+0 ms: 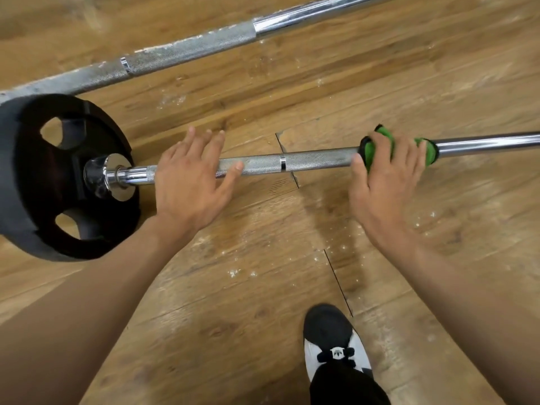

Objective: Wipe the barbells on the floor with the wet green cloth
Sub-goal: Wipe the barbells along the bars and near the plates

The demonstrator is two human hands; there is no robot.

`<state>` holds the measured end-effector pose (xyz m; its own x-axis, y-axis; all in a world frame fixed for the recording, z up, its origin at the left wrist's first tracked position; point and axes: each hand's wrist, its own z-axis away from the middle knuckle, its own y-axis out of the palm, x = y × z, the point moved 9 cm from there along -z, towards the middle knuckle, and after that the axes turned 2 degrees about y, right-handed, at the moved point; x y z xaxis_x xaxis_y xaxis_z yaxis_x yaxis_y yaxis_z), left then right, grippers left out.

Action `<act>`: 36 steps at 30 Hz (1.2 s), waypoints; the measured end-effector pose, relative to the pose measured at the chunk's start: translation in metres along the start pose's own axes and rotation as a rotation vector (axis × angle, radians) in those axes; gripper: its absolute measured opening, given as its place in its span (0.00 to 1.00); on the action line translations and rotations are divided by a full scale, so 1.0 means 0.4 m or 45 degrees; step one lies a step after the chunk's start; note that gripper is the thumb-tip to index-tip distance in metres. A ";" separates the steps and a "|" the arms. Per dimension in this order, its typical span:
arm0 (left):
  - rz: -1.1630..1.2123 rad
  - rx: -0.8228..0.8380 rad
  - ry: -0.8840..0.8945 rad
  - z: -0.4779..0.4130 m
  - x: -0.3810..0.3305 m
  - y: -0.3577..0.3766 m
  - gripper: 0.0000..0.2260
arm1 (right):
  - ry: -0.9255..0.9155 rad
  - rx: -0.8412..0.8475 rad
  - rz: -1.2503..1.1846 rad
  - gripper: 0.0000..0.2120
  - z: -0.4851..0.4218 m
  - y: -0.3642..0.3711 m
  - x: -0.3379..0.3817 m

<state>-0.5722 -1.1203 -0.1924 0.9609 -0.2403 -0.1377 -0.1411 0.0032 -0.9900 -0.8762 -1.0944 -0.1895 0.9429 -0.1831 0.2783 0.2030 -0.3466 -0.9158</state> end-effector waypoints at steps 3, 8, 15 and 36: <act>-0.009 0.010 -0.019 0.018 -0.008 0.000 0.35 | -0.019 0.087 -0.030 0.26 0.028 0.017 0.142; -0.051 0.026 -0.022 0.069 -0.022 0.002 0.34 | -0.370 0.244 -0.157 0.29 0.141 0.027 0.339; -0.104 -0.023 -0.033 0.163 -0.054 -0.001 0.32 | -0.341 0.207 -0.033 0.28 0.113 -0.051 0.008; -0.161 -0.022 0.036 0.458 -0.136 0.018 0.32 | -0.624 0.382 -0.041 0.33 0.406 -0.101 0.119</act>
<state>-0.5819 -0.9292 -0.1978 0.9641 -0.2653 -0.0105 -0.0235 -0.0459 -0.9987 -0.7966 -0.9397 -0.1862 0.9328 0.2958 0.2058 0.2320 -0.0558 -0.9711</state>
